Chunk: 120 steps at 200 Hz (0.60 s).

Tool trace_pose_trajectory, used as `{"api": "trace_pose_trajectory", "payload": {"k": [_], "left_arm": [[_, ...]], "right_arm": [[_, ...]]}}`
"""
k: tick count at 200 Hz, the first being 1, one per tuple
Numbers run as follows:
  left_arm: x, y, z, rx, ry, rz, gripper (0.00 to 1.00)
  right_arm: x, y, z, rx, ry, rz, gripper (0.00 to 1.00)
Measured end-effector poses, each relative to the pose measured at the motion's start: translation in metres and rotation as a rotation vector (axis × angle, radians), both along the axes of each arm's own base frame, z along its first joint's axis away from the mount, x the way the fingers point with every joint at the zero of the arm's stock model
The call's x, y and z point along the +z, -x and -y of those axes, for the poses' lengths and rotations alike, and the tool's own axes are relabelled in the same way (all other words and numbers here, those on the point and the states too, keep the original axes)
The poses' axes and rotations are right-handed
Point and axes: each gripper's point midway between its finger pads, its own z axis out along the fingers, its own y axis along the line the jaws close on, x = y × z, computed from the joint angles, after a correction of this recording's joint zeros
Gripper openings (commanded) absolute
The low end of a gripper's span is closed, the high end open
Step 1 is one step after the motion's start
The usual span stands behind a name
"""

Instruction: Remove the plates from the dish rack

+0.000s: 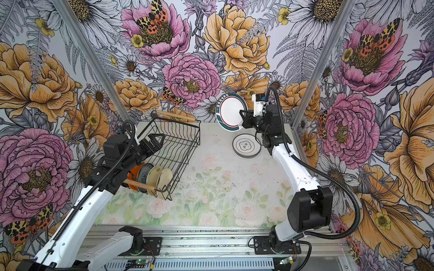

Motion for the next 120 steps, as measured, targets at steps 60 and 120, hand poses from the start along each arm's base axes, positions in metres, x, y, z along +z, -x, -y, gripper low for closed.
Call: {"api": "trace_pose_trajectory", "payload": {"k": [60,120], "left_arm": [[-0.025,-0.01,-0.047,0.171,-0.159,-0.065,0.99],[-0.059,-0.032,-0.079,0.306,-0.261,-0.224,0.99]], "right_arm": [[-0.051,-0.004,0.051,-0.262,0.134,-0.071,0.0],[-0.117,0.001,0.084,-0.414,0.132,-0.238,0.0]]}}
